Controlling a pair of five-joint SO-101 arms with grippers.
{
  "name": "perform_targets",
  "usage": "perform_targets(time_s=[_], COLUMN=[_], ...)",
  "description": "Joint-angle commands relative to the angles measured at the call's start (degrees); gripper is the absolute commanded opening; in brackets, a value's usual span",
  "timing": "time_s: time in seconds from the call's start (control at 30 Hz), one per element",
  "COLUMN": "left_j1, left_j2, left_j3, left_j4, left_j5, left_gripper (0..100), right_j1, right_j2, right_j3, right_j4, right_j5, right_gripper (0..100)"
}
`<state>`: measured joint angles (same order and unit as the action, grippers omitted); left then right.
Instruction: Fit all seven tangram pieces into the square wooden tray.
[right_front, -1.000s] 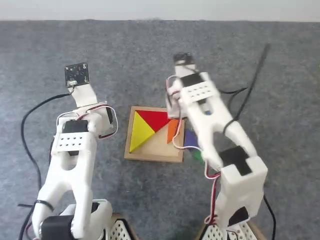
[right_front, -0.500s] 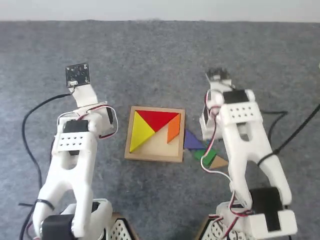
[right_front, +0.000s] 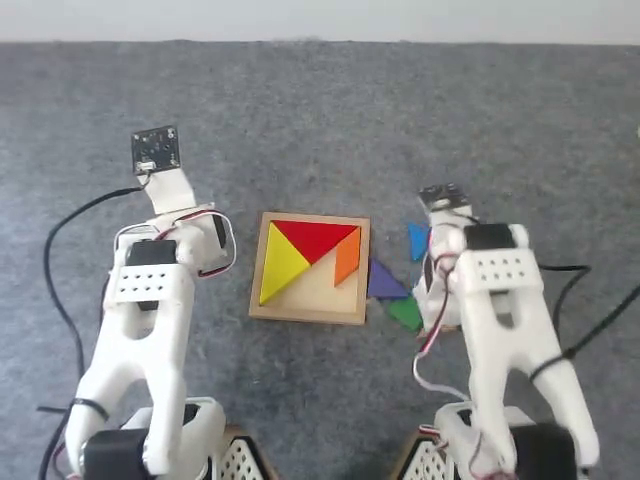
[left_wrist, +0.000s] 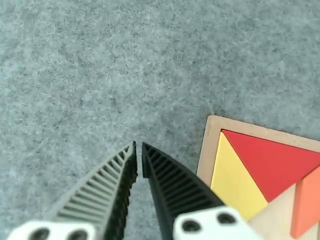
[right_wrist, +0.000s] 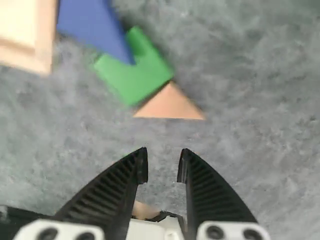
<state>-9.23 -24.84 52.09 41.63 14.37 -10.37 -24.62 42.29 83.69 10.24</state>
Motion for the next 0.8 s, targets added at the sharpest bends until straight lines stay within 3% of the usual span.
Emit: perform_targets(time_s=[0.0,0.23,0.53,0.77], left_j1=[0.3,0.3,0.3,0.3], left_j2=[0.1,0.1,0.1,0.1], left_j3=[-1.5,-1.5,-1.5,-1.5], left_j4=[-1.6,-1.4,-1.4,-1.5], left_j5=[-0.4,-0.4,-0.4,-0.4], left_gripper=[2,2,2,2], right_j1=[-5.0,-13.8,-4.7,-14.9], right_j2=[-6.4,0.6,5.2,5.9], right_j3=[1.3,-1.2,-4.8,-5.5], right_j4=[-2.9,-12.8,-12.5,-14.3], right_j5=[1.5,-2.0,-1.9,2.5], right_gripper=[12.0,12.1,11.6,12.1])
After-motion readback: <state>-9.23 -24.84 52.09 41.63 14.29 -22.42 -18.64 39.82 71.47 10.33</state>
